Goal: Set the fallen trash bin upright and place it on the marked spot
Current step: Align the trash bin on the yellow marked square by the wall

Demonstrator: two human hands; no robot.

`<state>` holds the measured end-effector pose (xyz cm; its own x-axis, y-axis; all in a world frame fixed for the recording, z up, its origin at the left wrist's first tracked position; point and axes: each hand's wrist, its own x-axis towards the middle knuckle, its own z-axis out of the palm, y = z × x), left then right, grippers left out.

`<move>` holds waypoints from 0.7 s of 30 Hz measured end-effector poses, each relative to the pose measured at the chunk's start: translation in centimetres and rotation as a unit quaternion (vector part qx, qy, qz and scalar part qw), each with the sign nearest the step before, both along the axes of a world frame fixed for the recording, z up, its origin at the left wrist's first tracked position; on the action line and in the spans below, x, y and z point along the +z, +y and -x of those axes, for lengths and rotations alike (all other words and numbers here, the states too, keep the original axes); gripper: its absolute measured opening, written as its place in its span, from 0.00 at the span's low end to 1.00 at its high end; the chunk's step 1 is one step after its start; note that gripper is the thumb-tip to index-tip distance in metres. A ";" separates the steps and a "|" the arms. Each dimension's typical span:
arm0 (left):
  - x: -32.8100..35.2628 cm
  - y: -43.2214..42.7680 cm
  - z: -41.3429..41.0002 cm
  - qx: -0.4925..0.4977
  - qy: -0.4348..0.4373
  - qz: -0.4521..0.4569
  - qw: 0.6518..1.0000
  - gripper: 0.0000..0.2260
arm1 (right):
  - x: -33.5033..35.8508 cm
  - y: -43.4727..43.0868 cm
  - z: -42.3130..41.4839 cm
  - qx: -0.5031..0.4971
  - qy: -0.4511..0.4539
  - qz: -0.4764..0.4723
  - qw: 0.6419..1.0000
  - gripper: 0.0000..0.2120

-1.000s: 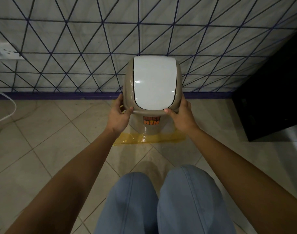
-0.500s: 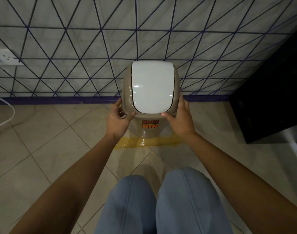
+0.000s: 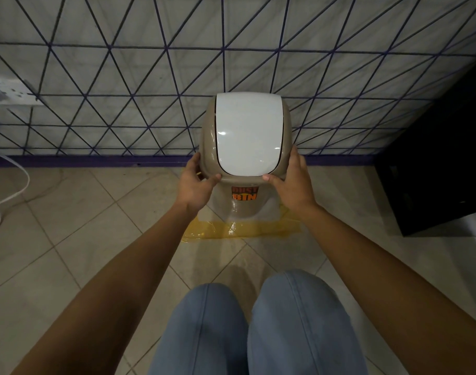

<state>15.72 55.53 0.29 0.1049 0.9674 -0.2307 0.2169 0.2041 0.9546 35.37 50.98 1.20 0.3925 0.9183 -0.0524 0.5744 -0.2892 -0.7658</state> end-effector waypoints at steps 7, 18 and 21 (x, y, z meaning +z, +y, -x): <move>0.0 -0.3 -0.4 0.005 0.081 -0.057 0.995 0.31 | 0.0 -0.3 -0.1 0.003 -0.034 -0.008 0.999 0.46; 0.0 -0.4 -1.3 -0.014 0.219 -0.215 0.952 0.37 | 0.8 -0.7 1.0 0.052 -0.146 -0.019 0.988 0.39; 0.1 -0.1 -0.9 -0.027 0.195 -0.220 0.955 0.38 | 0.7 -0.4 1.2 0.048 -0.133 0.002 0.990 0.36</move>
